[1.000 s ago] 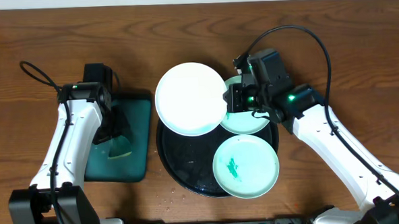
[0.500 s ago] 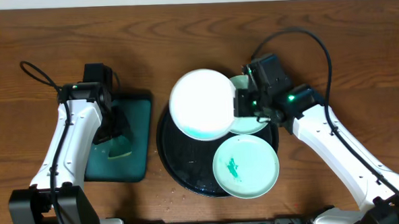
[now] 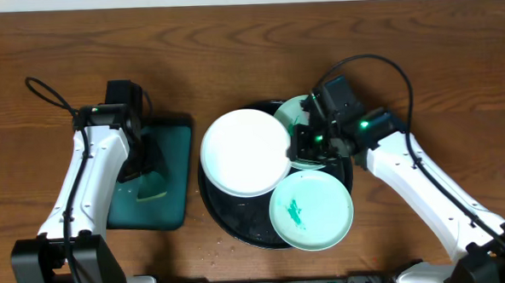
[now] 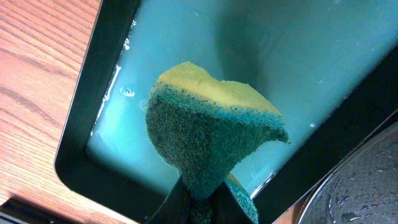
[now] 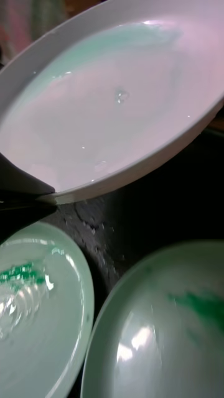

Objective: Clean dirty plates on tray and stack at the side

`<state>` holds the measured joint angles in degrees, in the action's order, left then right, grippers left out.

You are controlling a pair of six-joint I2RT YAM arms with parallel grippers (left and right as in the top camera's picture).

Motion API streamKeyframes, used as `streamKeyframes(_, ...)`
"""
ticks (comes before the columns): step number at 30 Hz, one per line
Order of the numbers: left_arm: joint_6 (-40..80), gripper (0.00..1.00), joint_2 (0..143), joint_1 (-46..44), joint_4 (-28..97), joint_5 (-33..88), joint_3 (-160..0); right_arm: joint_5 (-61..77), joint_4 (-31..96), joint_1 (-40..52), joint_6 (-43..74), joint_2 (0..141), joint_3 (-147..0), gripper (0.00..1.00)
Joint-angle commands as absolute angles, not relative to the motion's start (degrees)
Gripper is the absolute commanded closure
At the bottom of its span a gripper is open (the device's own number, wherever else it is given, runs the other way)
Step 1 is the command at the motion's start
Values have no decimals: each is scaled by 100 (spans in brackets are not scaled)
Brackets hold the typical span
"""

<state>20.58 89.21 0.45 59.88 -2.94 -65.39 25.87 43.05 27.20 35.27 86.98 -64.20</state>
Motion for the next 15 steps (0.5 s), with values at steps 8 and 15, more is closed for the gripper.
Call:
streamKeyframes(8,2001,93,8969,62,6058,-301,-6569,4084,1975,2683,3660,8829,-5109,99)
streamKeyframes(15,2001,92,8969,62,6064,-301,-6569,4233,2014,2661,3625,8829,-5094,99)
